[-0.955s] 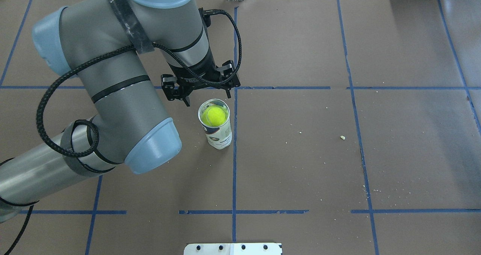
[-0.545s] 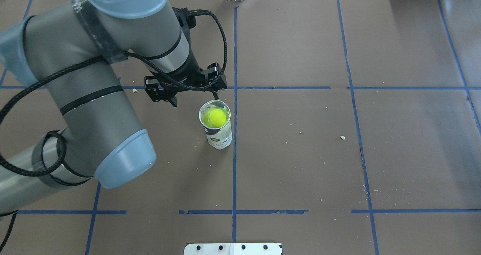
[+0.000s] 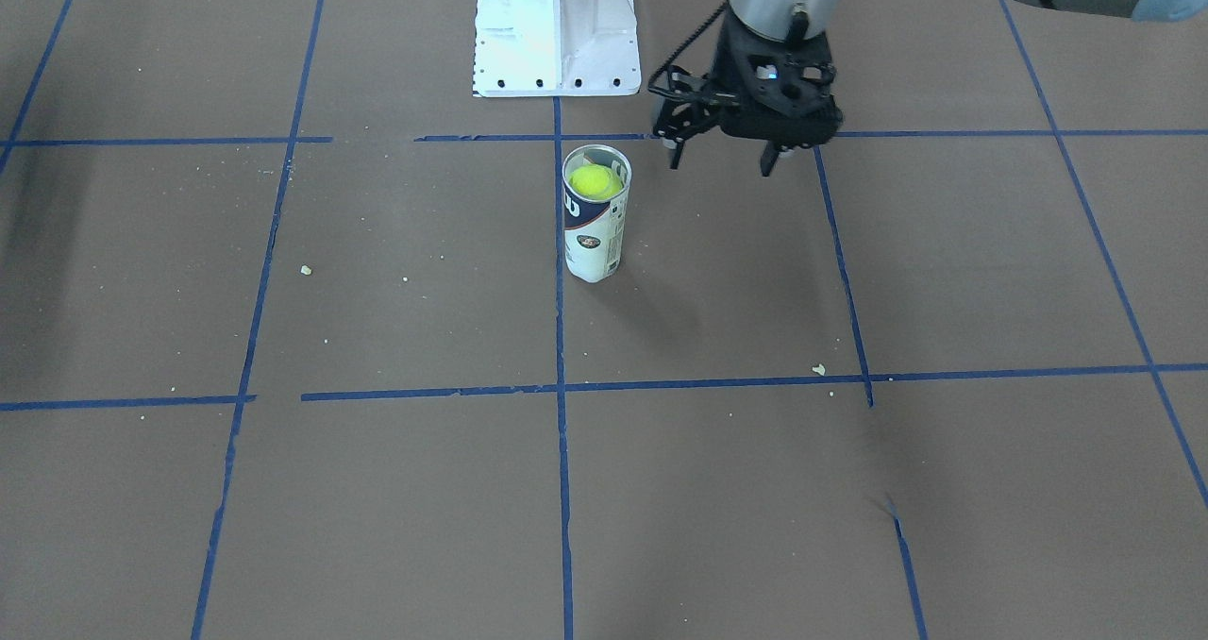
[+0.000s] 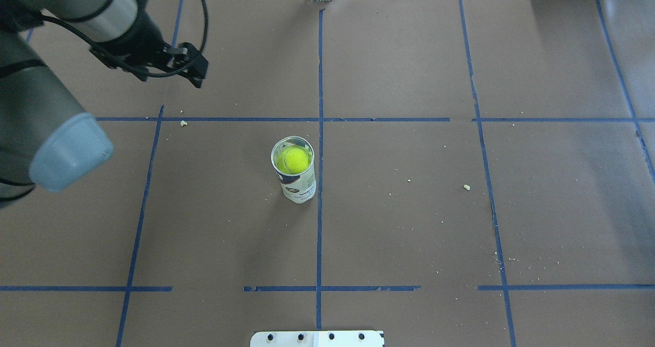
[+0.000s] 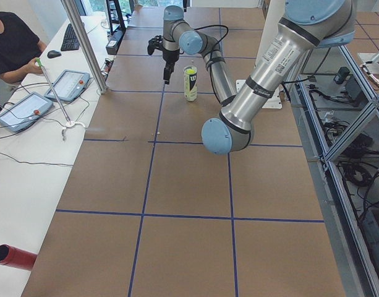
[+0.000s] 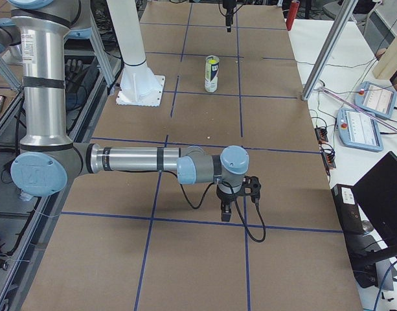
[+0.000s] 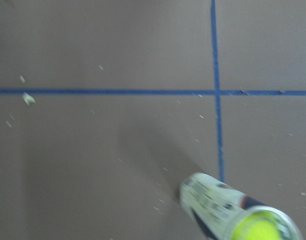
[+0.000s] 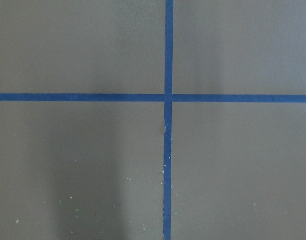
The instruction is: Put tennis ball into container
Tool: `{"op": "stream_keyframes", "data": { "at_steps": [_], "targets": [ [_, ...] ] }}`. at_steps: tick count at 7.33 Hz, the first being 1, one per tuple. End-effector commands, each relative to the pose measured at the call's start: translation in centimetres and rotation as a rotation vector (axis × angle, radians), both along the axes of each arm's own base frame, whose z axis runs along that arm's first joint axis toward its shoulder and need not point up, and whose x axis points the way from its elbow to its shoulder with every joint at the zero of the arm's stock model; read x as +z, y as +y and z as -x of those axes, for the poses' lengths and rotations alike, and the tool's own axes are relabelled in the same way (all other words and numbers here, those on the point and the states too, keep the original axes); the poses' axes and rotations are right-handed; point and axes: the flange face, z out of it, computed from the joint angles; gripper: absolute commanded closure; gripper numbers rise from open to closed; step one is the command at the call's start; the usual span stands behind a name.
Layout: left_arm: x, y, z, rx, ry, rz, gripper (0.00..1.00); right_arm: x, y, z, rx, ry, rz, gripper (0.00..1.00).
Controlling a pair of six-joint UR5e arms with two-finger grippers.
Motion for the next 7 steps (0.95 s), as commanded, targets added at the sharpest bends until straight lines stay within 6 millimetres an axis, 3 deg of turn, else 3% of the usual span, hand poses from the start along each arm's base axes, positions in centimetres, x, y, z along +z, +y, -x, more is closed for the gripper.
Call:
{"op": "stream_keyframes", "data": {
  "at_steps": [1, 3, 4, 5, 6, 7],
  "targets": [
    [11.5, -3.9, 11.3, 0.022, -0.074, -0.042, 0.00, 0.0, 0.0, 0.0, 0.000, 0.000, 0.000, 0.00],
    [24.4, -4.1, 21.4, 0.098, -0.096, -0.032, 0.00, 0.0, 0.0, 0.0, 0.000, 0.000, 0.000, 0.00],
    [30.8, -2.2, 25.1, 0.118, -0.075, -0.005, 0.00, 0.0, 0.0, 0.0, 0.000, 0.000, 0.000, 0.00],
    [36.0, 0.6, 27.8, 0.107, -0.087, 0.037, 0.00, 0.0, 0.0, 0.0, 0.000, 0.000, 0.000, 0.00],
    [39.8, 1.3, 30.2, 0.084, -0.089, 0.069, 0.00, 0.0, 0.0, 0.0, 0.000, 0.000, 0.000, 0.00],
    [43.2, 1.6, 31.1, 0.070, -0.088, 0.136, 0.00, 0.0, 0.0, 0.0, 0.000, 0.000, 0.000, 0.00]
  ]
}}
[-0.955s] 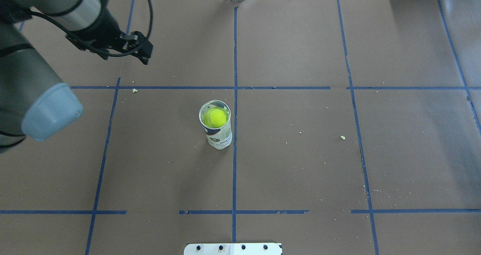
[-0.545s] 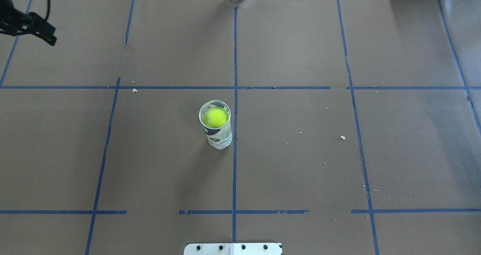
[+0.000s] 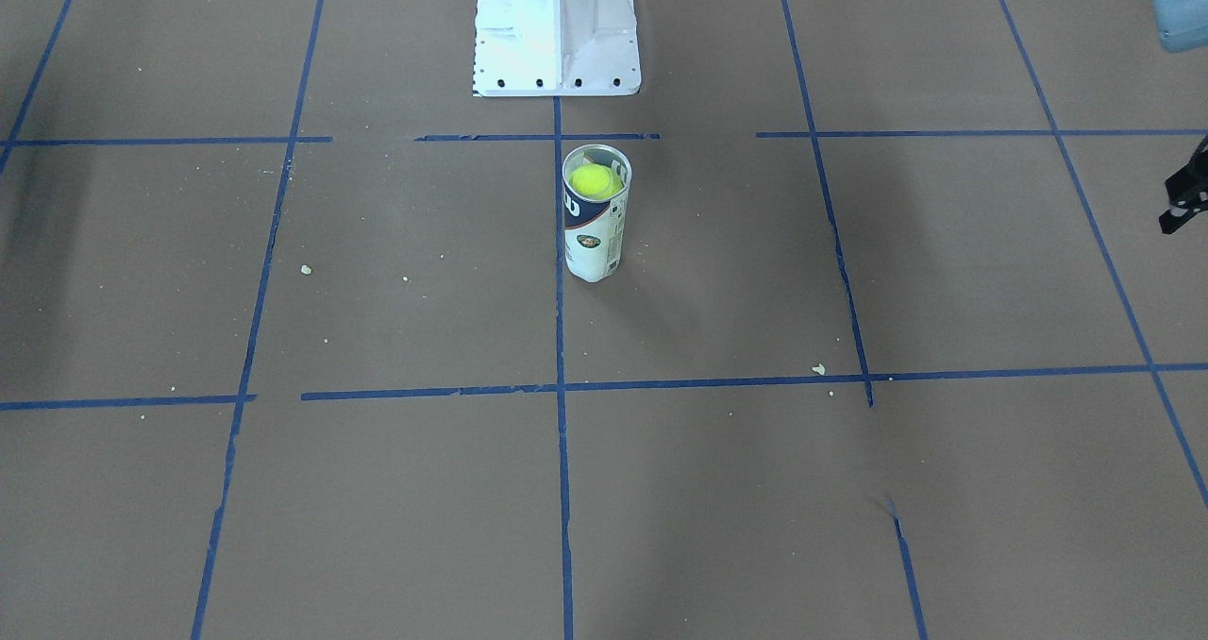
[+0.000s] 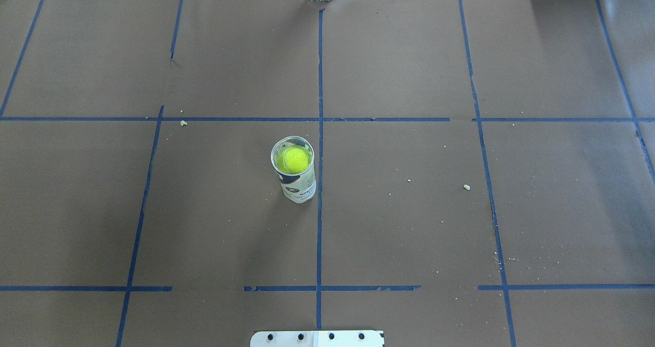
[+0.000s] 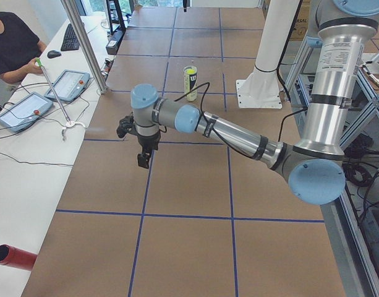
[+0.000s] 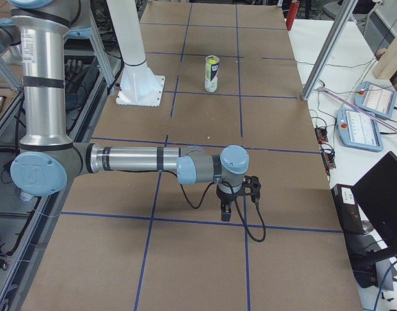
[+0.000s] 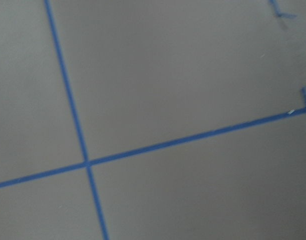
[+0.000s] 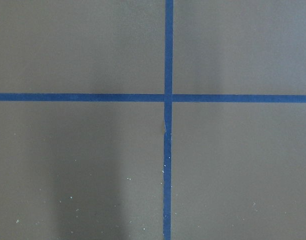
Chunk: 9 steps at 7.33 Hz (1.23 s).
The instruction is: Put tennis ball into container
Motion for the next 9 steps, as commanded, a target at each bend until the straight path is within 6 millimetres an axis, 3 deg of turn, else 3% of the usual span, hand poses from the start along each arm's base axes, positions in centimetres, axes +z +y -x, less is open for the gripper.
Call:
{"op": "stream_keyframes", "data": {
  "at_steps": [1, 9],
  "targets": [
    [7.24, 2.36, 2.55, -0.029, -0.002, 0.112, 0.00, 0.00, 0.00, 0.00, 0.000, 0.000, 0.000, 0.00],
    [7.64, 3.01, 2.94, -0.037, -0.002, 0.134, 0.00, 0.00, 0.00, 0.00, 0.000, 0.000, 0.000, 0.00]
  ]
}}
